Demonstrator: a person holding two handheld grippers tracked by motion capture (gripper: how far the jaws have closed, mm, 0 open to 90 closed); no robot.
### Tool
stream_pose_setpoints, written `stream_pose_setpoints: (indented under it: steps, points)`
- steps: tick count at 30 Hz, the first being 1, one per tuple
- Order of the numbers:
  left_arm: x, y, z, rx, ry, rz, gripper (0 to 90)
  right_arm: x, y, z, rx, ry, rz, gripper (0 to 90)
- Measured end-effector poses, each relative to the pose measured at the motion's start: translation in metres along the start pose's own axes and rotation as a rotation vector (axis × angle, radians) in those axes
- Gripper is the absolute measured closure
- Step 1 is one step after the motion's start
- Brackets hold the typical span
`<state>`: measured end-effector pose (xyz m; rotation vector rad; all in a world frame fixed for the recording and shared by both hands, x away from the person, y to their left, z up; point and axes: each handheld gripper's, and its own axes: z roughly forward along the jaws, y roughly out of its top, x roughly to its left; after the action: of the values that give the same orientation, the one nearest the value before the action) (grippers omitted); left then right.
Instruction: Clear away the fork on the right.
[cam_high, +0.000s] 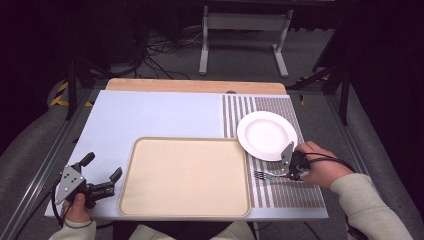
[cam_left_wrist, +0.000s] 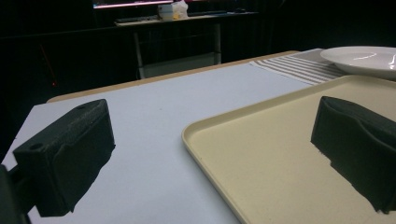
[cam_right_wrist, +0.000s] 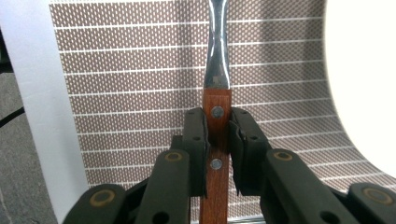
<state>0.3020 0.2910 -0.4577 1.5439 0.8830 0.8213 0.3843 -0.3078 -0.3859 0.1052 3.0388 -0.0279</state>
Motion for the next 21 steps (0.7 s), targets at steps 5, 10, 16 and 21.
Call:
stream_pose_setpoints:
  steps: [5, 10, 16, 21]
  points:
    - [0.000, -0.001, 0.001, 0.004, -0.004, -0.006, 0.0, -0.002, -0.001, -0.010, -0.007, -0.021, 0.007, 77.6]
    - [0.000, -0.001, 0.001, 0.003, -0.003, -0.008, 0.0, -0.002, -0.001, -0.020, -0.021, -0.043, 0.016, 77.6]
    - [0.000, -0.001, 0.001, 0.003, -0.003, -0.004, 0.0, -0.002, 0.002, -0.029, -0.039, -0.063, 0.028, 77.6]
    - [0.001, -0.001, 0.001, 0.003, -0.003, -0.004, 0.0, -0.002, 0.007, -0.036, -0.064, -0.081, 0.044, 77.6]
